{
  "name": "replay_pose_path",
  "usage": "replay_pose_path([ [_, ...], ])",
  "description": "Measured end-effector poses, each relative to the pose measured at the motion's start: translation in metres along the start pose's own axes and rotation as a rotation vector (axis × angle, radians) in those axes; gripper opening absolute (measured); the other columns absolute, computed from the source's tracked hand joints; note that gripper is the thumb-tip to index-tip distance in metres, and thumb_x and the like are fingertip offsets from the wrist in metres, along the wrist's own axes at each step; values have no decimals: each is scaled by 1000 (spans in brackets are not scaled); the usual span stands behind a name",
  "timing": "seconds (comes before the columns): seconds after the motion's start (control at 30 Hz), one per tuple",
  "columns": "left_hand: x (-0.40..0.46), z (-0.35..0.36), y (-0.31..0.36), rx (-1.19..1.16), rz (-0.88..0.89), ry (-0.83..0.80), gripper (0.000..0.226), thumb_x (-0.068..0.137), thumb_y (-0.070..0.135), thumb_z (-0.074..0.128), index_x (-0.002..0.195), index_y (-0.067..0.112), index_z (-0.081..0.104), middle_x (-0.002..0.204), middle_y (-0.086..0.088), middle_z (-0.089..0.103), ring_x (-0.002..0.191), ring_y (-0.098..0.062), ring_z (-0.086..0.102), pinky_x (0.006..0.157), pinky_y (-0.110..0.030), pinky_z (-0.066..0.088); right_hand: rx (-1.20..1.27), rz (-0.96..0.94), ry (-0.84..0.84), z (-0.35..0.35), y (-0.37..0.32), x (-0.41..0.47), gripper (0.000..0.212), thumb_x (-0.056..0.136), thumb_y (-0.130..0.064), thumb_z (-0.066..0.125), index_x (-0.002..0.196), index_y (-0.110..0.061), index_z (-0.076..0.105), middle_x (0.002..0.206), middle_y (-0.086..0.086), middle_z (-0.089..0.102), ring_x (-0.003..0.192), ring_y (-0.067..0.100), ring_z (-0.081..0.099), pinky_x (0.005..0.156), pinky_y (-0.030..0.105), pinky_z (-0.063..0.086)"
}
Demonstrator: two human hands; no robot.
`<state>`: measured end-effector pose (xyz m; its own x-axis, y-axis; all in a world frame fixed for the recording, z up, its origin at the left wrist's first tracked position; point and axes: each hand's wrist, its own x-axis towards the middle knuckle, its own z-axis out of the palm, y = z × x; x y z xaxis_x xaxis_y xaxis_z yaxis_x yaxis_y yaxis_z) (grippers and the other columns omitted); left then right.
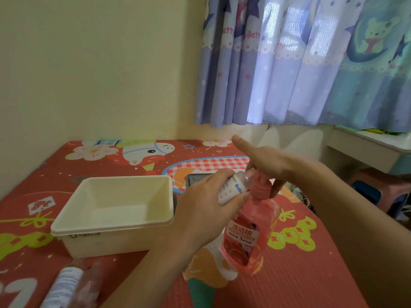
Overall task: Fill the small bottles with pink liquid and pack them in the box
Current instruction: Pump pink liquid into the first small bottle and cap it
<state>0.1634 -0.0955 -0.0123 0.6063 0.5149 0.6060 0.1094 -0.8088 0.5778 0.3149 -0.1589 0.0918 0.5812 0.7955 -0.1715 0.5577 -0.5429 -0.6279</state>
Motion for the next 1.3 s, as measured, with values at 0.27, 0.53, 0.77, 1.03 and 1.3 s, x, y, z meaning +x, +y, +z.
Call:
replay_pose_path([
  [0.27, -2, 1, -4, 40, -11, -27, 41, 86, 69, 53, 117, 43, 53, 86, 24, 55, 84, 4, 55, 57, -13, 37, -86, -58, 171, 11, 5, 4, 83, 85, -82, 23, 86, -9, 64, 68, 6, 61, 57, 23, 60, 32, 22, 44],
  [0.53, 0, 0, -1, 8, -7, 12, 45, 83, 73, 51, 117, 44, 52, 93, 19, 62, 86, 1, 57, 62, -21, 47, 16, -12, -1, 0, -1, 0, 77, 80, -88, 23, 100, -20, 54, 51, -12, 67, 69, 23, 64, 40, 34, 54],
  [0.77, -3, 3, -3, 26, -8, -23, 41, 85, 70, 51, 117, 45, 51, 91, 20, 58, 83, 1, 56, 58, -15, 41, -49, -48, 102, 7, 5, 2, 88, 80, -86, 26, 88, -7, 63, 79, 8, 63, 66, 27, 64, 36, 28, 50],
  [1.03, -4, 3, -2, -10, -8, 13, 38, 84, 70, 52, 113, 45, 48, 87, 19, 60, 85, 1, 57, 57, -17, 44, 0, -20, 66, 5, 3, 2, 83, 81, -86, 28, 85, -9, 61, 72, 5, 65, 66, 25, 63, 37, 32, 52],
  [1.3, -4, 3, -1, -37, -15, -9, 37, 85, 70, 53, 114, 48, 49, 89, 21, 60, 83, 1, 58, 57, -17, 43, -3, -3, 12, 0, 1, 1, 79, 79, -88, 29, 98, -16, 55, 87, 1, 62, 74, 23, 61, 39, 35, 53],
])
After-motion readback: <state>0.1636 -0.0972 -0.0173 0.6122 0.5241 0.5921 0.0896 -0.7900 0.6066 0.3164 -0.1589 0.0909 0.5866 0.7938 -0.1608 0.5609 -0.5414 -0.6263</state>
